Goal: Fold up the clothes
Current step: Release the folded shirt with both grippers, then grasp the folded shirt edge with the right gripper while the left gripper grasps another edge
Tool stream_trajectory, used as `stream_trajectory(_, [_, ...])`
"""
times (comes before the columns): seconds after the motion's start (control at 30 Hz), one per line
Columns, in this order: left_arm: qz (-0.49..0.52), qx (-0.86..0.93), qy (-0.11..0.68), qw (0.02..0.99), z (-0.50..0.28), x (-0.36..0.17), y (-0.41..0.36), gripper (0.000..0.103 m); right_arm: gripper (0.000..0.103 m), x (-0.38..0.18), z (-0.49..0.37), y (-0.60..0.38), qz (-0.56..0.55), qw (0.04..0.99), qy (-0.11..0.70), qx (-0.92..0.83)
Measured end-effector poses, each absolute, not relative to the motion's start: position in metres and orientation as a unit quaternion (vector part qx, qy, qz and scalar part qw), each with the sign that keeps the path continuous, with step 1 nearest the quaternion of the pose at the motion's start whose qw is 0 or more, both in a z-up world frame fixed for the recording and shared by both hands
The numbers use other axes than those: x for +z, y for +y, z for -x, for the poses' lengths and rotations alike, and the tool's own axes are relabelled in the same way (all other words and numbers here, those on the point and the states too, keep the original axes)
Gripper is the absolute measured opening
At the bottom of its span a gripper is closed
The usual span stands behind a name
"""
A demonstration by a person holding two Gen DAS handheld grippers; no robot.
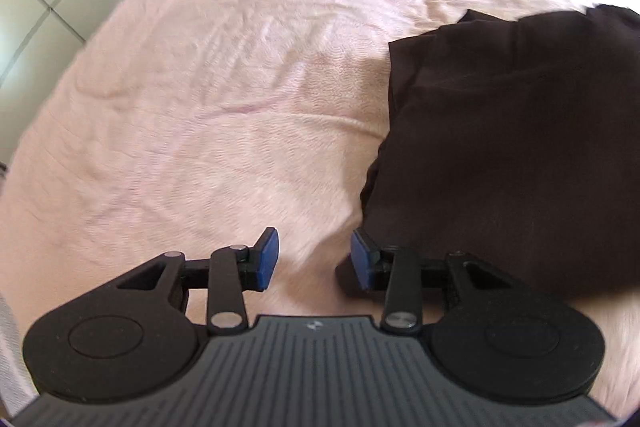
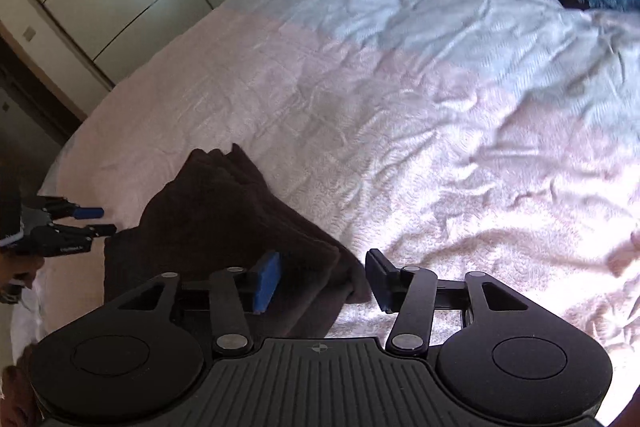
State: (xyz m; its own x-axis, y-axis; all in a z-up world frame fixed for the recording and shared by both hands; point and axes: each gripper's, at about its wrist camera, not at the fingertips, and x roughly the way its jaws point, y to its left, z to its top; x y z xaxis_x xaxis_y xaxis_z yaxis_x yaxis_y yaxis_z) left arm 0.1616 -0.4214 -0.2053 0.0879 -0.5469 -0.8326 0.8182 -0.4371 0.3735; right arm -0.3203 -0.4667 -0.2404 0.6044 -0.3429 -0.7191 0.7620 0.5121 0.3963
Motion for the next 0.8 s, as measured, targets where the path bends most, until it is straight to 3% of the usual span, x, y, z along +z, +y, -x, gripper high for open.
stream_trajectory(0.2, [-0.591,-0.700,-0.061,0.396,-0.129,-0.222,-0.339,0.047,0.051,-0.216,0.275,-0.423,-0.250,0.847,0.361,-0.299])
stream_trajectory(0.37, [-0.604,-0.702,-0.190,0.326,-0.098,-0.271,-0.324,0.053,0.051,-0.255,0.202,-0.360,-0.098,0.857,0.450,-0.231])
stream_trajectory(0.5, [-0.602,-0.694,-0.232,0.320,-0.091,-0.304,-0.345,0.055,0.051,-0.290,0.170,-0.338,0.018,0.836,0.496,-0.234])
stream_trajectory(0.57, [-0.604,-0.695,-0.227,0.317,-0.089,-0.312,-0.359,0.048,0.051,-0.304,0.161,-0.334,0.054,0.823,0.516,-0.229])
stream_trajectory(0.6, [-0.607,-0.695,-0.219,0.316,-0.089,-0.314,-0.365,0.029,0.051,-0.308,0.159,-0.332,0.065,0.820,0.521,-0.226])
stream_trajectory(0.63, [-0.610,-0.696,-0.209,0.317,-0.088,-0.312,-0.369,0.017,0.051,-0.308,0.158,-0.331,0.070,0.819,0.523,-0.225])
stream_trajectory(0.77, [-0.606,-0.703,-0.185,0.323,-0.089,-0.298,-0.373,0.011,0.055,-0.292,0.154,-0.318,0.086,0.819,0.520,-0.229])
stream_trajectory(0.8, [-0.605,-0.705,-0.181,0.324,-0.090,-0.294,-0.374,0.010,0.073,-0.290,0.153,-0.311,0.094,0.822,0.512,-0.231])
